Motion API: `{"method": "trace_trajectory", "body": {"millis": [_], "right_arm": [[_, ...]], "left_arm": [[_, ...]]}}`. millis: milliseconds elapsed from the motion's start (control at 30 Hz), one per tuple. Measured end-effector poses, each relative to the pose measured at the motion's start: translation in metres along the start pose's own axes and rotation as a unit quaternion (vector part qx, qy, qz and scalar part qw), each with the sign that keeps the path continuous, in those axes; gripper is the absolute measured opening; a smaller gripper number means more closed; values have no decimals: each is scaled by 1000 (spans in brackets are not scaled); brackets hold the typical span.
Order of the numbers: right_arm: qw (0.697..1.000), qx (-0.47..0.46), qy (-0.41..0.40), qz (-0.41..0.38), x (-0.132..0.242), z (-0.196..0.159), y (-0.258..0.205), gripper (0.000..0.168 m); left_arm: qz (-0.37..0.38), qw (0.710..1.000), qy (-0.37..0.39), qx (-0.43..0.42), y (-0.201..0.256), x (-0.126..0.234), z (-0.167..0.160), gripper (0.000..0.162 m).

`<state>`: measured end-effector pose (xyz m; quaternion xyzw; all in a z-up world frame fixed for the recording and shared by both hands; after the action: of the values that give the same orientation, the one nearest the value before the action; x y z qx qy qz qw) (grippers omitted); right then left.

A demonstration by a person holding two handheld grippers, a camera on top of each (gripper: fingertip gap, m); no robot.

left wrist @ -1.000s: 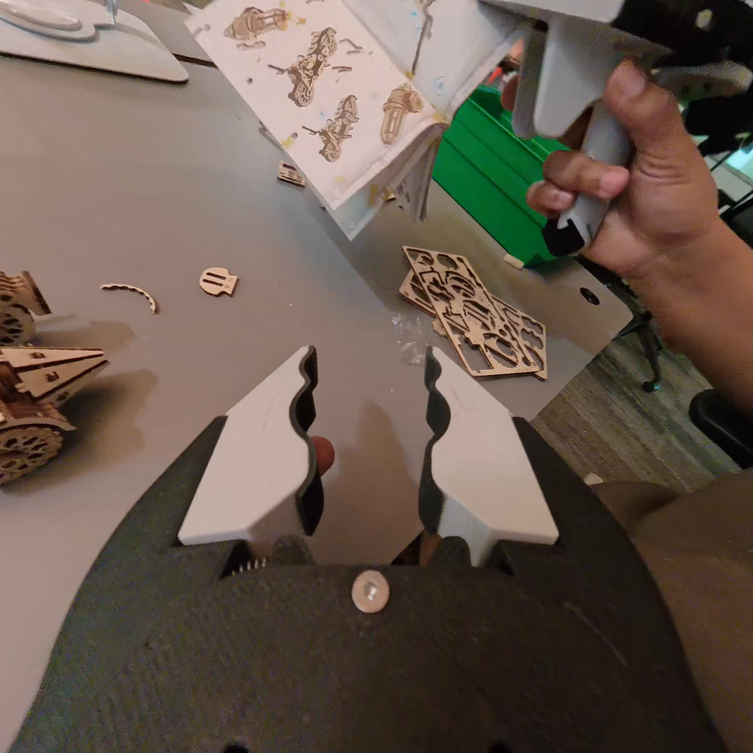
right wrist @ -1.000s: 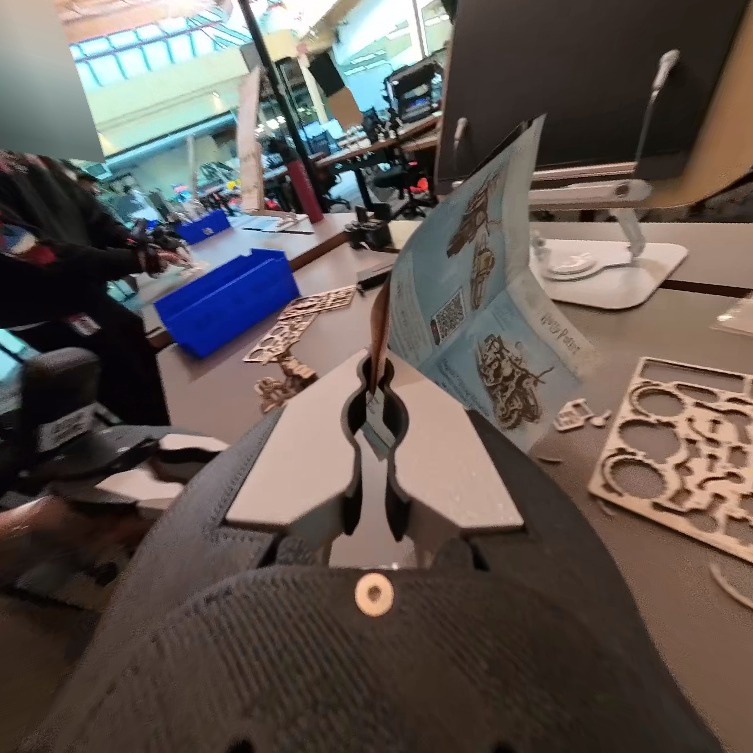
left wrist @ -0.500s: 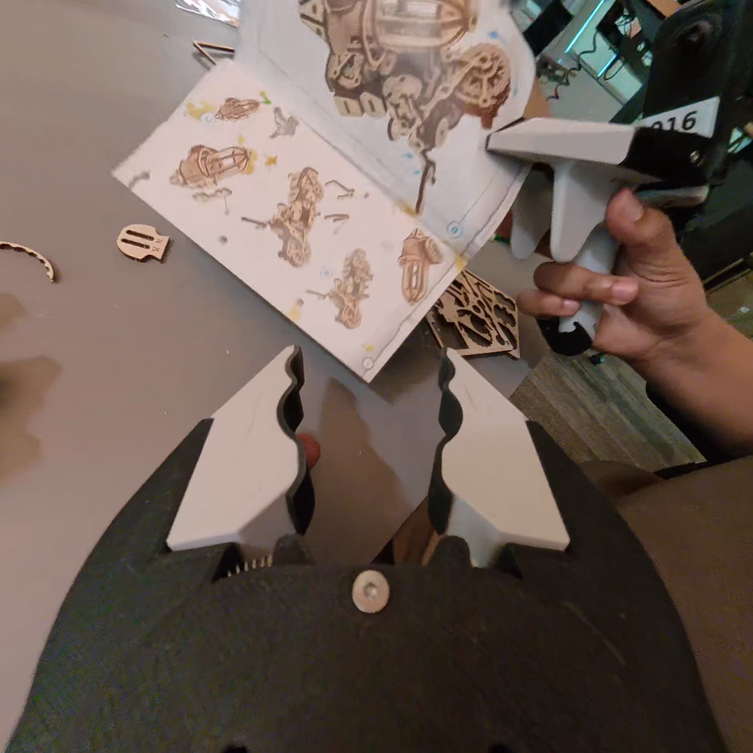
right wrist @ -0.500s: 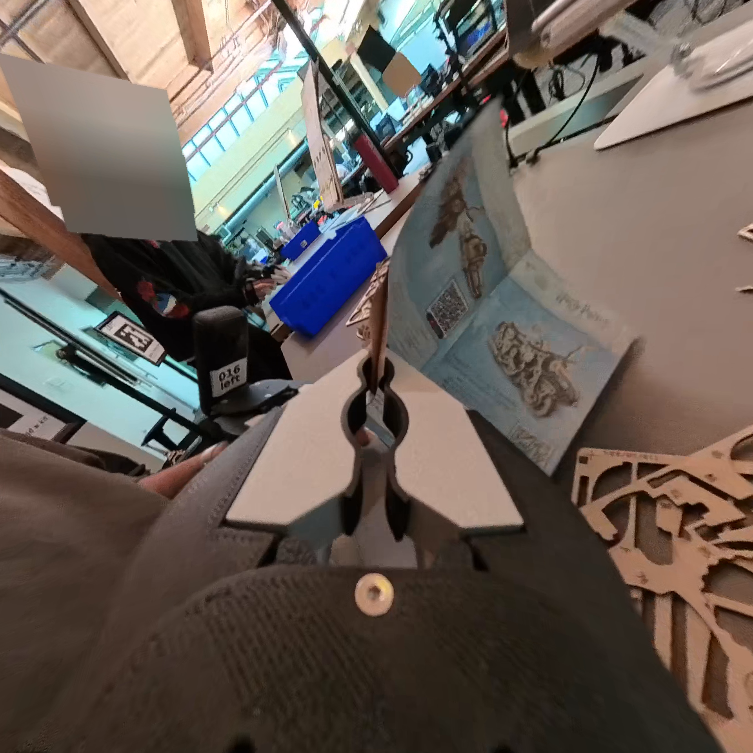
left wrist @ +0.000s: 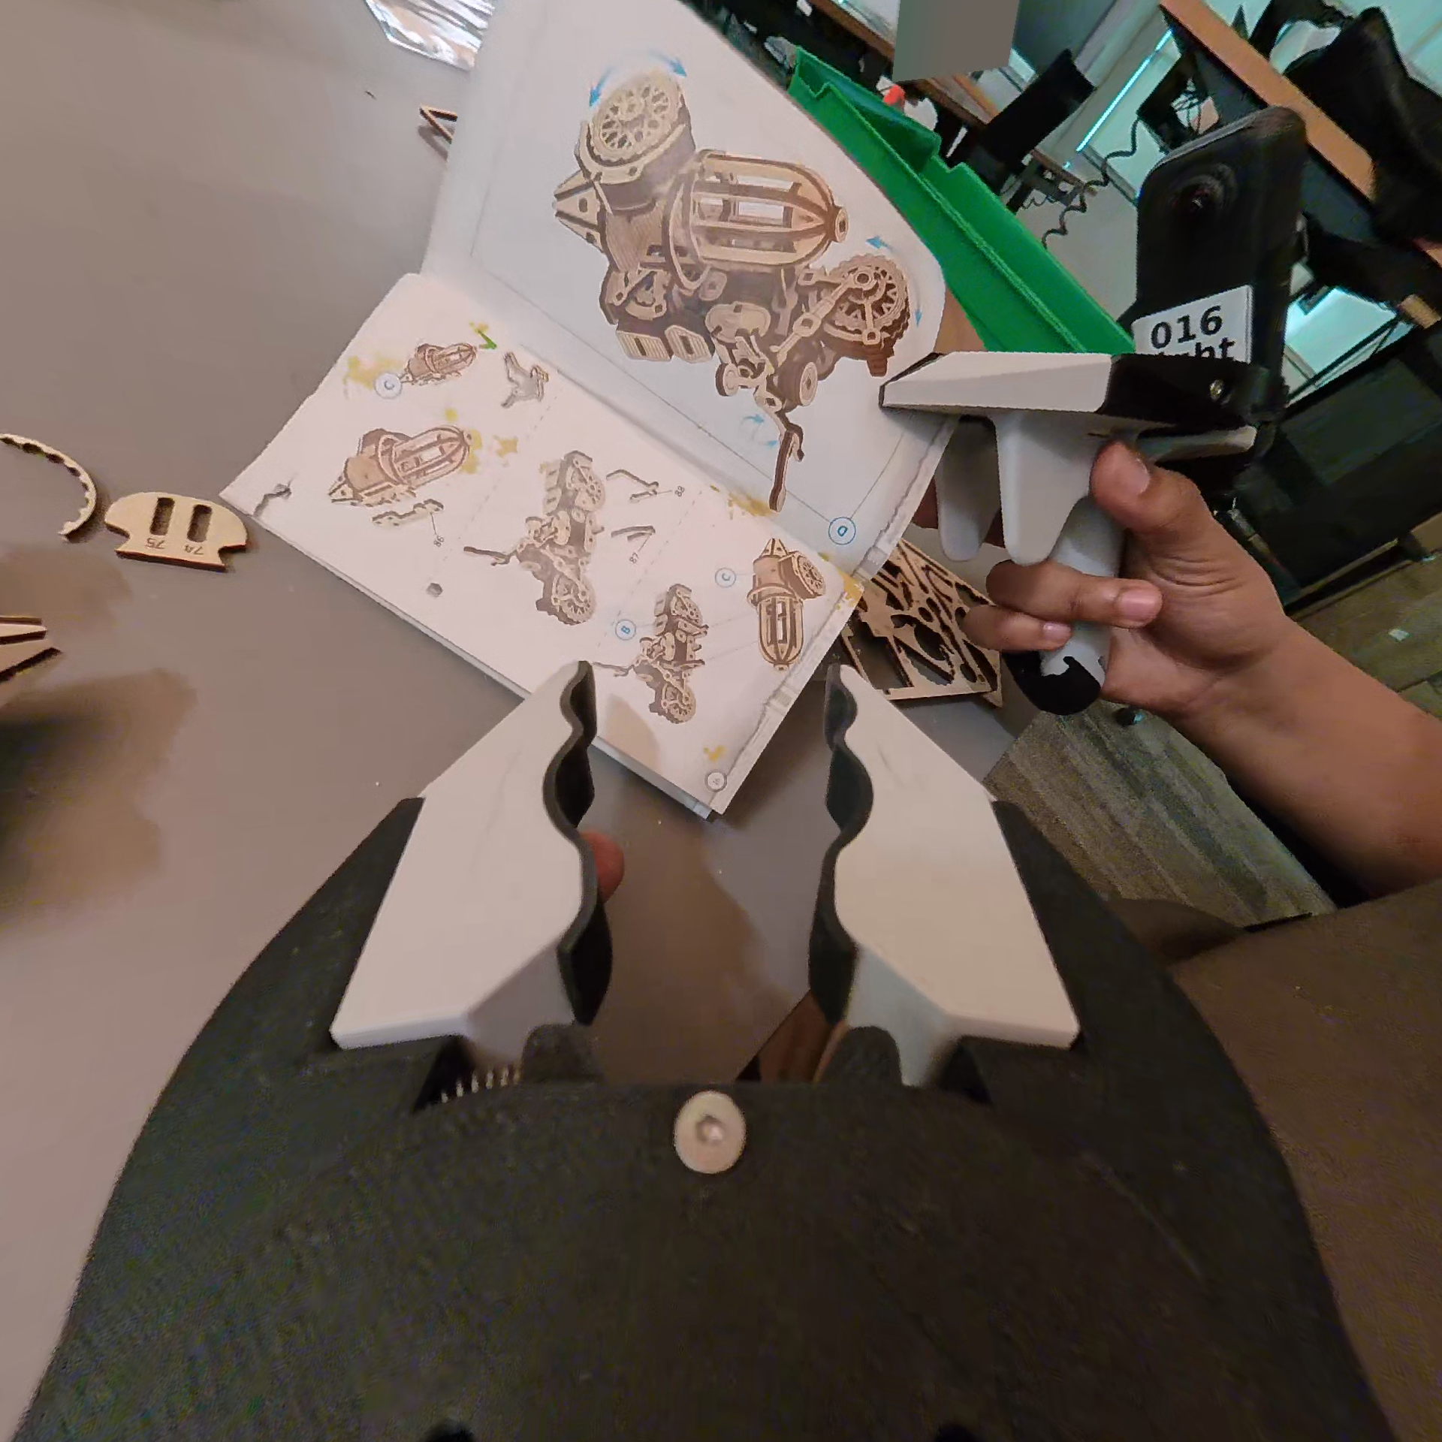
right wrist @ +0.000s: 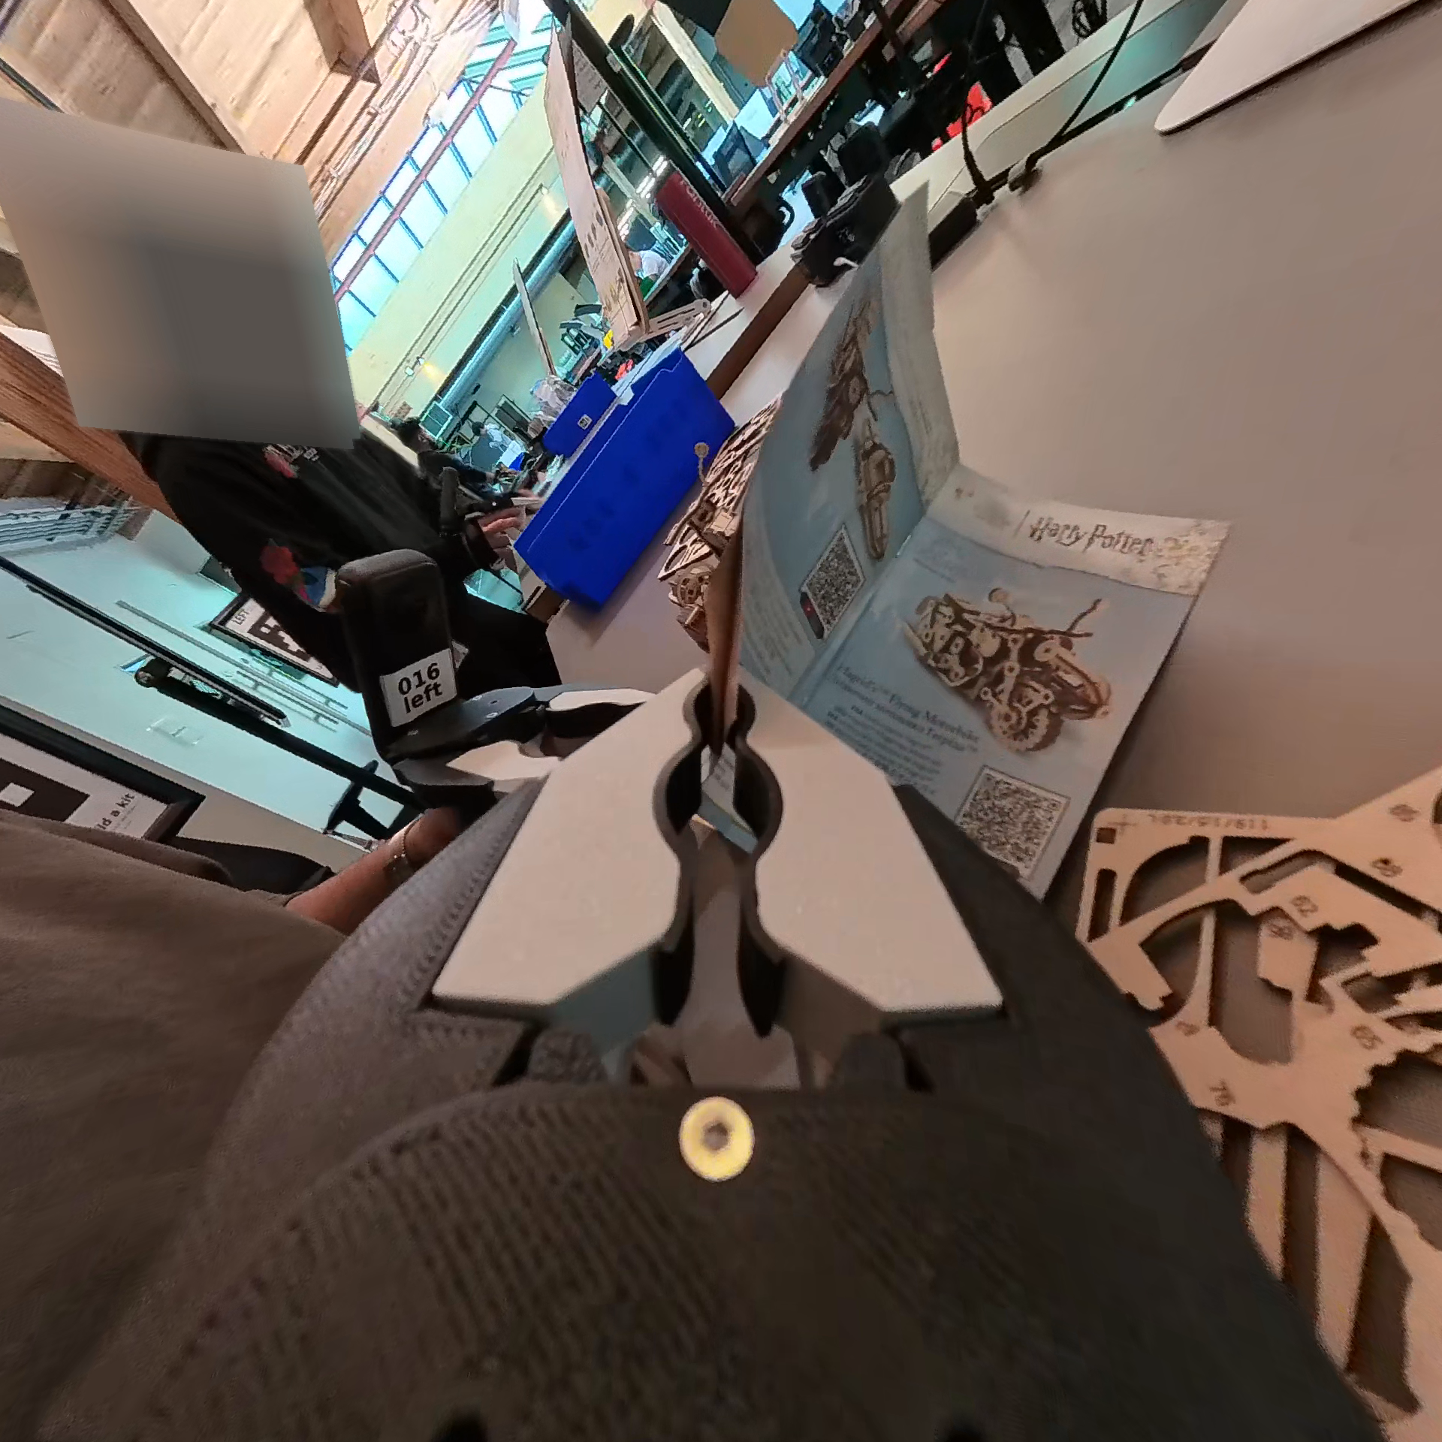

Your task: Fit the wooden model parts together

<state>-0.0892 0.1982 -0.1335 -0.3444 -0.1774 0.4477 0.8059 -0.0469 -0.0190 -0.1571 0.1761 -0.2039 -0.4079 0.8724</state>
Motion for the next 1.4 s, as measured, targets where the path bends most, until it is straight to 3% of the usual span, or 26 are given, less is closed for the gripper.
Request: {"method": "trace_trajectory", "body": {"millis": [333,500,700,1267,1400], "right_arm": [[1000,-13,-19,-16,-2,-4,10,0],[991,-14,-55,-123,-1,-10,25,0],[980,50,-92,-172,-3,-16,24,0],[984,16,-85,-156,-2,-17,28,0],[987,10,-88,-137,-2,-15,26,8]], "left_arm": [[3,1000,-4,-5,-2,0,0,57],[8,1000,-6,-3,-4,-1,-1,57],[11,1000,-11,-5,-7,-2,-2,57],[25,999,-17,-22,-10,-2,-3,57],[34,999,-15,-25,-9,0,-5,57]]}}
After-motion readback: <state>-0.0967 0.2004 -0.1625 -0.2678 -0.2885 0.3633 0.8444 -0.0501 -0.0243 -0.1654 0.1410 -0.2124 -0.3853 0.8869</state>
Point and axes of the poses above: each gripper's, where its closed fingertips meet, x back along the fingers, z out of its top, y = z × x across the jaws, the point moved 9 cm from there along x, back along the fingers, and after that the axes turned 10 degrees about y, right-handed, at the moved point
